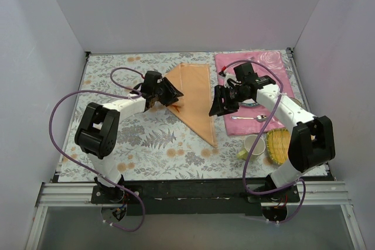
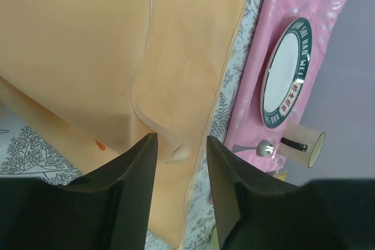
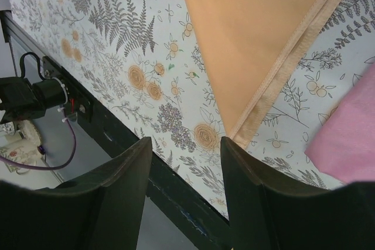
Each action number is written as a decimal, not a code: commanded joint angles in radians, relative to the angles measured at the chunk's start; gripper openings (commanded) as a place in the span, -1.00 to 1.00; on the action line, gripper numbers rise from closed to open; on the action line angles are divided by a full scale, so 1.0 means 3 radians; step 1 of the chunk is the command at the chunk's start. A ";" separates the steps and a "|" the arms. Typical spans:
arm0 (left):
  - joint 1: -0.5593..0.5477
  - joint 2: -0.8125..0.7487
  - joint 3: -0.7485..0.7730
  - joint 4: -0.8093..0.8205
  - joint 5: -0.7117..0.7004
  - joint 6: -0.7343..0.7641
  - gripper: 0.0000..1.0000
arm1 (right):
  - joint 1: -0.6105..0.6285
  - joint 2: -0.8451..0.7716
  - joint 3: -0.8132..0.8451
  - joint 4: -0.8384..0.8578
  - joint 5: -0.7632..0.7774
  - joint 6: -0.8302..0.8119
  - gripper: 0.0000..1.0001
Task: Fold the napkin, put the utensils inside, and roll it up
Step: Fold the napkin
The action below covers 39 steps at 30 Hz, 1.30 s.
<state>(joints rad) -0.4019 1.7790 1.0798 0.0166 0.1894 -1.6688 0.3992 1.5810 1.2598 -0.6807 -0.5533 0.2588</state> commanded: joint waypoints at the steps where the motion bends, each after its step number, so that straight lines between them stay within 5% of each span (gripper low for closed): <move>1: -0.0015 0.0006 0.0250 -0.0357 0.0365 0.0142 -0.09 | -0.0022 -0.0157 -0.0073 0.0035 -0.0068 -0.0040 0.17; 4: -0.0015 -0.0157 0.0332 -0.0485 0.0350 0.0188 0.24 | -0.0027 -0.0177 -0.0114 0.0045 -0.0058 -0.0045 0.17; 8: -0.0010 -0.0392 0.0608 -0.0857 0.0289 0.0362 0.34 | -0.0042 -0.0244 -0.0129 -0.0026 -0.0007 -0.0055 0.17; 13: -0.0199 -0.0525 0.0824 -0.1333 0.0320 0.1137 0.02 | -0.0226 -0.0387 -0.0027 -0.0307 0.0325 -0.0050 0.17; 20: -0.1302 -0.0653 0.0481 -0.1130 -0.0406 0.2330 -0.03 | -0.0548 -0.0489 0.0626 -0.0998 0.1143 -0.0070 0.17; 24: -0.1733 -0.0464 0.0512 -0.1068 -0.0406 0.2830 -0.13 | -0.0604 -0.0509 0.0806 -0.1233 0.1027 -0.0050 0.17; 29: -0.2116 -0.0244 0.0481 -0.1012 -0.0488 0.3067 -0.19 | -0.0824 -0.0673 0.0730 -0.1249 0.0608 0.0052 0.17; 39: -0.2250 0.0027 0.0323 -0.0827 -0.0473 0.3021 -0.24 | -0.0957 -0.0929 0.0541 -0.1233 0.0469 0.0093 0.18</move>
<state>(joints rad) -1.0649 1.7653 1.1786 -0.2680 0.0700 -0.7788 0.1184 1.3430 1.4387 -1.0443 -0.3706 0.2745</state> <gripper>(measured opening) 0.380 0.586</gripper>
